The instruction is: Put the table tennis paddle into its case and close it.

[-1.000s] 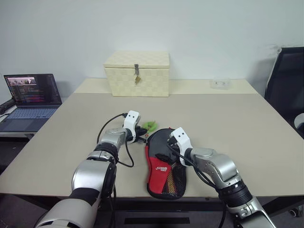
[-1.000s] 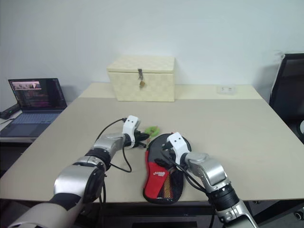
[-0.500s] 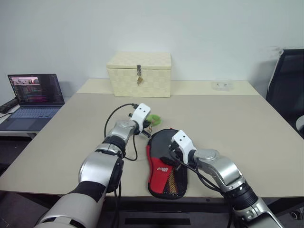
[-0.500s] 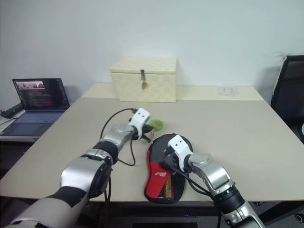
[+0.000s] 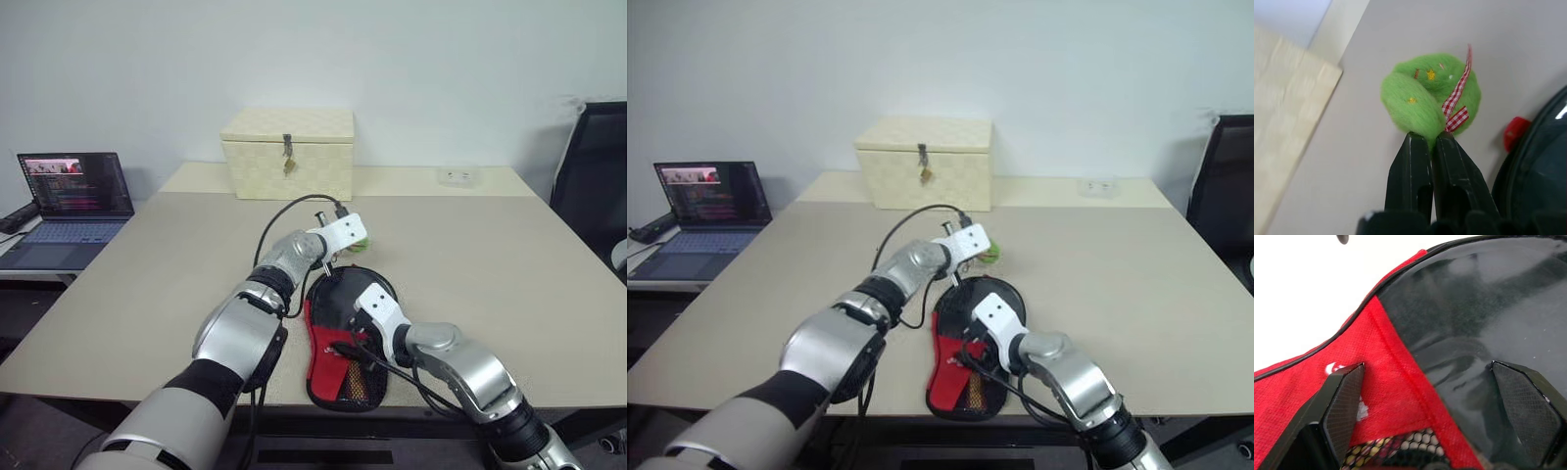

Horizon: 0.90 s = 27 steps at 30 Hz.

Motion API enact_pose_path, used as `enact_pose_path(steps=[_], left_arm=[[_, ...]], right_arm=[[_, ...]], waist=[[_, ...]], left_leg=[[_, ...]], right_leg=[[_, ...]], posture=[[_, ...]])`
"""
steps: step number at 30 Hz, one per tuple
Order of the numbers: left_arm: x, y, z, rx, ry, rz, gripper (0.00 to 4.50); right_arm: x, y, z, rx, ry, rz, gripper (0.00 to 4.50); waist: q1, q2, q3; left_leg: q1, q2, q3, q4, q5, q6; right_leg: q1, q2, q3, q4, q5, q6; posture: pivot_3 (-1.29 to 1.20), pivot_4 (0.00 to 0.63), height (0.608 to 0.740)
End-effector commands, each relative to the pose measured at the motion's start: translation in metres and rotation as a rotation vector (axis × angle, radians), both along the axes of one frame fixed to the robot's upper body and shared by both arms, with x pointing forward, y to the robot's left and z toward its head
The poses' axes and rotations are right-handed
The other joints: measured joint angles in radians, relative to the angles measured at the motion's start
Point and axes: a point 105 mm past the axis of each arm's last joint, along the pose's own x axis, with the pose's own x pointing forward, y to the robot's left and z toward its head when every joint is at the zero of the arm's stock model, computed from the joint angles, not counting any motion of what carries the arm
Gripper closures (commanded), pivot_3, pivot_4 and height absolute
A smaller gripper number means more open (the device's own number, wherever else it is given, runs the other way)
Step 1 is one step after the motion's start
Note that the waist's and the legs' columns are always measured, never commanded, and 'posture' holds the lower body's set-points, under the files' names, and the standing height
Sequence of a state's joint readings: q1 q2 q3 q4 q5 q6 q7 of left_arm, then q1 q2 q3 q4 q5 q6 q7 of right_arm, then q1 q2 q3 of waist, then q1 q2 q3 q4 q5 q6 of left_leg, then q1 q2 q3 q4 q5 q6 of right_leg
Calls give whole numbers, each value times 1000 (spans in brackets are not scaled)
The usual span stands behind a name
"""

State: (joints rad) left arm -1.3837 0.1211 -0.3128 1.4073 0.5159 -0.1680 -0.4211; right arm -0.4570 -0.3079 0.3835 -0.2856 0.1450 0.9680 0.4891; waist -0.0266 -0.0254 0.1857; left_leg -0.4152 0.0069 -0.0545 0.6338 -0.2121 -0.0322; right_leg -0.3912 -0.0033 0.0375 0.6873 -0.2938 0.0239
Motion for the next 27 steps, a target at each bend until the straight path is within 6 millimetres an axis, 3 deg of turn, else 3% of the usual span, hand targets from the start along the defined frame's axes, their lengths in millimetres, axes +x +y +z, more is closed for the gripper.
enact_pose_path(steps=[1, 8, 15, 20, 23, 24, 27], left_arm=[[-7, -37, 35, 81, -165, -148, 4484], [-23, -73, 32, 260, -304, -313, 4484], [-45, -111, 31, 239, -331, -457, 4484], [-53, -120, 29, 218, -309, -499, 4484], [-55, -116, 16, 176, -180, -500, 4484], [-56, -114, 12, 158, -136, -503, 3981], [-55, -109, 7, 157, -108, -507, 3068]], right_arm=[[-25, -8, -53, -95, 221, -9, 0], [-30, -4, -54, -88, 227, -12, 0], [-30, -3, -55, -86, 227, -13, 0], [-27, -2, -53, -83, 219, -13, 0], [-24, -2, -52, -83, 215, -13, 0], [-24, -2, -52, -82, 214, -12, 0], [-21, -1, -51, -80, 210, -12, 0]], waist=[[0, 0, 0], [1, 0, 0], [3, 0, -1], [1, 0, -1], [0, 0, -1], [-1, 0, -1], [-4, 0, -4]], left_leg=[[0, 0, 0, 0, 0, 0], [0, -1, 0, 0, 0, 0], [0, -1, -1, -1, 0, 0], [0, -7, -1, -2, 0, 0], [1, -8, -1, -2, 0, 0], [1, -8, -1, -2, 0, 0], [2, -8, -1, -2, 0, 0]], right_leg=[[0, 0, 0, 0, 0, 0], [1, 0, 0, -2, 0, 1], [2, -2, -1, -6, 1, 2], [2, -2, 0, -5, 0, 3], [2, -2, 0, -5, 0, 3], [2, -2, 0, -5, 0, 3], [3, -2, 0, -5, 1, 3]], posture=[[0, 150, 740], [0, 150, 740], [0, 150, 740], [0, 150, 740], [0, 150, 740], [0, 150, 740], [0, 150, 740]])
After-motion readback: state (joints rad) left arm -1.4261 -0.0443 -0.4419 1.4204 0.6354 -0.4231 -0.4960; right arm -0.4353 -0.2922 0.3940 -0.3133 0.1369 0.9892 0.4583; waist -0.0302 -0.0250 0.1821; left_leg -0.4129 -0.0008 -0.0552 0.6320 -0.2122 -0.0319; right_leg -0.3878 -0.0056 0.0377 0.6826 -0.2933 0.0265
